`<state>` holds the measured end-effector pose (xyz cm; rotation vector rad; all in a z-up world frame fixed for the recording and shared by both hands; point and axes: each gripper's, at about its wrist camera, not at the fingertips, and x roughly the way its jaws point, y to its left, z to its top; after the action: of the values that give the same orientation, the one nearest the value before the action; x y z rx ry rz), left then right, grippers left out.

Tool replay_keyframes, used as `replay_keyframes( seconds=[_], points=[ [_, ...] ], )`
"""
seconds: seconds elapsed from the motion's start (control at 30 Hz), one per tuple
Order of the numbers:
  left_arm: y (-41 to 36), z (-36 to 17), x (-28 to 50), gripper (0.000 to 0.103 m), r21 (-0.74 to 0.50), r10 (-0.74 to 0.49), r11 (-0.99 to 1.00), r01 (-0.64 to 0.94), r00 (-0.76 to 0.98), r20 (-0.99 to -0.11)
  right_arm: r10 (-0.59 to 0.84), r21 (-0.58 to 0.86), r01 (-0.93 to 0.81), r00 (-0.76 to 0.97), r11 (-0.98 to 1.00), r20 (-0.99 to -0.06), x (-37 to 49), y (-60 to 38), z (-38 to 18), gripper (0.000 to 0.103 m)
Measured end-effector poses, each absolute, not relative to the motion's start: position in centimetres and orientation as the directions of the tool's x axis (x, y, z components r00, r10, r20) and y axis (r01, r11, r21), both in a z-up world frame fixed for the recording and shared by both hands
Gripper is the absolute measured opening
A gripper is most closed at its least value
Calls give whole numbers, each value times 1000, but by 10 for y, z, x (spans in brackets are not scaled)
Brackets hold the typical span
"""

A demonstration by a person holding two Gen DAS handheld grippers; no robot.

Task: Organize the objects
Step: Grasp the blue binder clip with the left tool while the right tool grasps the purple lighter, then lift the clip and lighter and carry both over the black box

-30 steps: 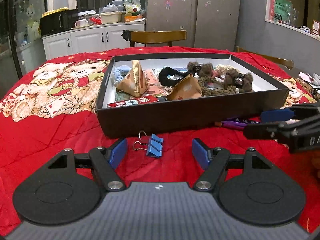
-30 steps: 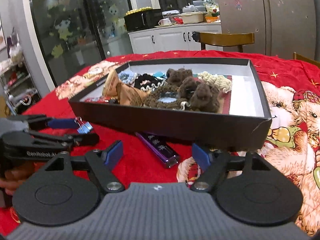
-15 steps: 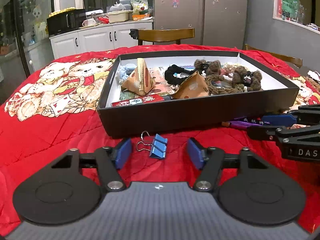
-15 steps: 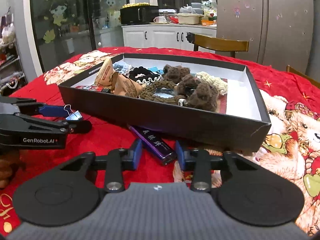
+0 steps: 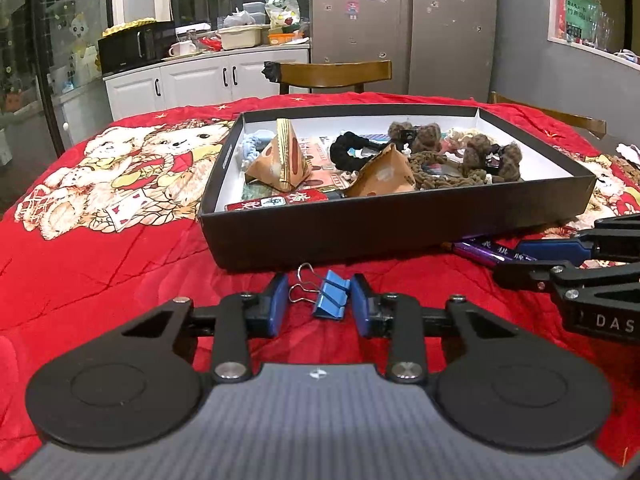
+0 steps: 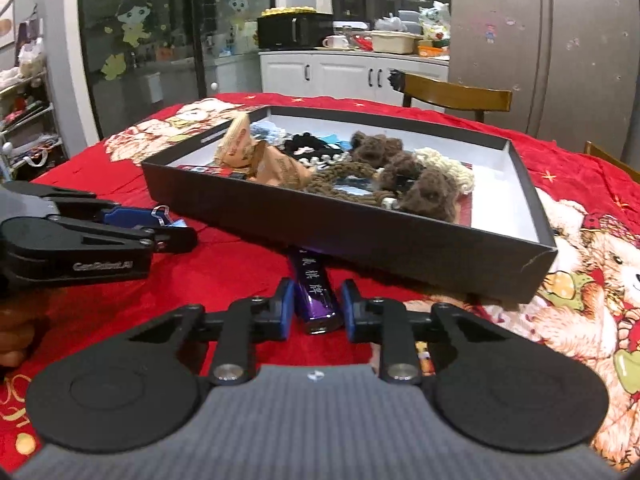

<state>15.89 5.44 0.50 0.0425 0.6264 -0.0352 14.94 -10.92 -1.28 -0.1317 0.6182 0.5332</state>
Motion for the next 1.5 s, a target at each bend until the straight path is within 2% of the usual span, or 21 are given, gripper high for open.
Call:
replay_keyframes(
  seconds=[0.13, 0.73, 1.5],
  points=[
    [54, 5, 158, 40, 32, -18, 998, 45, 810, -586, 448, 33, -529, 681, 848, -580, 145, -105, -13, 23],
    [54, 5, 156, 40, 52, 9, 998, 26, 812, -583, 437, 28, -516, 694, 856, -572, 131, -99, -12, 23],
    [43, 9, 140, 40, 118, 78, 993, -16, 832, -549, 491, 74, -531, 711, 844, -504, 113, -99, 15, 23]
  ],
)
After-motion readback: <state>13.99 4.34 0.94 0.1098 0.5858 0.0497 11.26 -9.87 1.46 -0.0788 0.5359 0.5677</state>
